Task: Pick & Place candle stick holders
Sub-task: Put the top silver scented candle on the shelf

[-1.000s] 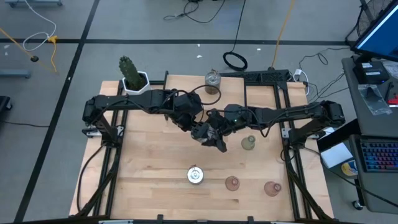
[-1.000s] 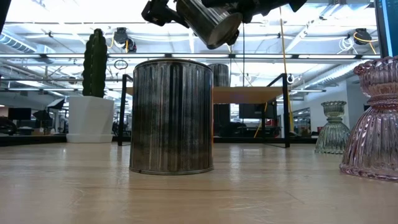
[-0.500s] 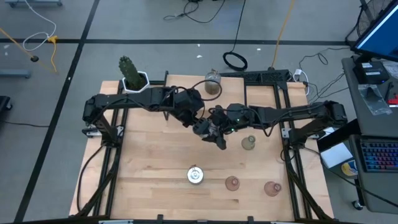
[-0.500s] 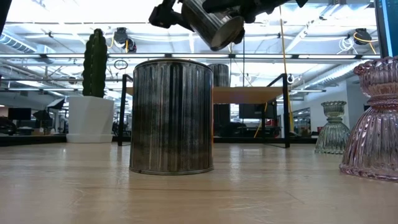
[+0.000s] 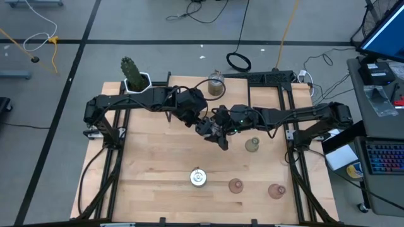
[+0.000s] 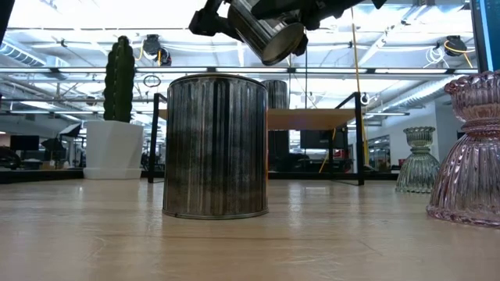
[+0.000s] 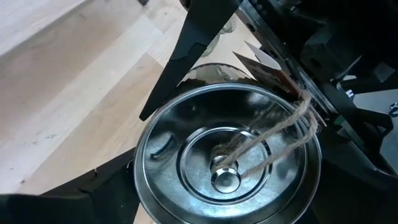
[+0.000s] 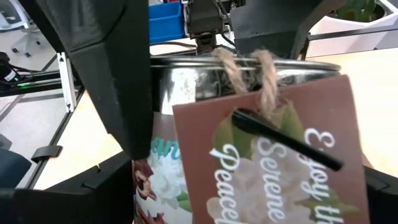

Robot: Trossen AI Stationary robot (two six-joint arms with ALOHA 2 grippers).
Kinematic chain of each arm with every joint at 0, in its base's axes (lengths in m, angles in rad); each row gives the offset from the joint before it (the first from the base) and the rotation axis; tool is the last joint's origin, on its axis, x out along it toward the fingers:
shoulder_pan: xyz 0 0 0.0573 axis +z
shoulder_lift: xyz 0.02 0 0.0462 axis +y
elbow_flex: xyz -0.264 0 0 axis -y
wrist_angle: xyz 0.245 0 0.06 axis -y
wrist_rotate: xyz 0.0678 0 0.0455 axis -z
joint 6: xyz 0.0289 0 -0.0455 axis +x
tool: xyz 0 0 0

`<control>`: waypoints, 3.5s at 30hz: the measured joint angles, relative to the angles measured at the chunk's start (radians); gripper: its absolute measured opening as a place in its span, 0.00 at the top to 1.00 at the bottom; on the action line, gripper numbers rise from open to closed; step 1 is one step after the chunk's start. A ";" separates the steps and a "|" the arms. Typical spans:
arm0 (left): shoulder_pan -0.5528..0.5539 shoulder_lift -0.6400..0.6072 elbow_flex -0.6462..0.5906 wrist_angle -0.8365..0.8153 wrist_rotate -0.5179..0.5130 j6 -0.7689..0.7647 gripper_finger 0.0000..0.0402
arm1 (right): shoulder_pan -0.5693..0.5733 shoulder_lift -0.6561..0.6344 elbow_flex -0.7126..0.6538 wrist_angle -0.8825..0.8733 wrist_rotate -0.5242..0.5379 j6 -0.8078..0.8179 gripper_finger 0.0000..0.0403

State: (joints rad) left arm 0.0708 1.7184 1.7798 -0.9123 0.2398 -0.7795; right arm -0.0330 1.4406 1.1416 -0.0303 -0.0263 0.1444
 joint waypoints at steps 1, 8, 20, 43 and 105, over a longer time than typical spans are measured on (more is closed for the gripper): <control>0.000 0.000 0.000 0.001 -0.003 0.000 0.04 | 0.000 0.000 0.000 0.000 0.002 0.000 0.13; 0.010 0.001 0.000 0.009 -0.007 0.003 0.01 | 0.000 0.000 0.000 -0.004 0.008 0.005 0.13; 0.057 -0.079 0.003 0.058 -0.050 0.048 0.02 | -0.002 0.002 -0.039 -0.016 0.059 0.034 0.13; -0.054 -0.245 -0.004 -0.152 -0.628 0.165 0.02 | -0.026 -0.141 -0.036 0.103 0.822 -0.073 0.13; -0.045 -0.246 -0.045 -0.312 -0.793 0.140 0.02 | -0.217 0.031 -0.229 0.577 1.181 -0.139 0.13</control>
State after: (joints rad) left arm 0.0257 1.4727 1.7348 -1.2243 -0.5533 -0.6391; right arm -0.2504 1.4715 0.9123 0.5468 1.1547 0.0056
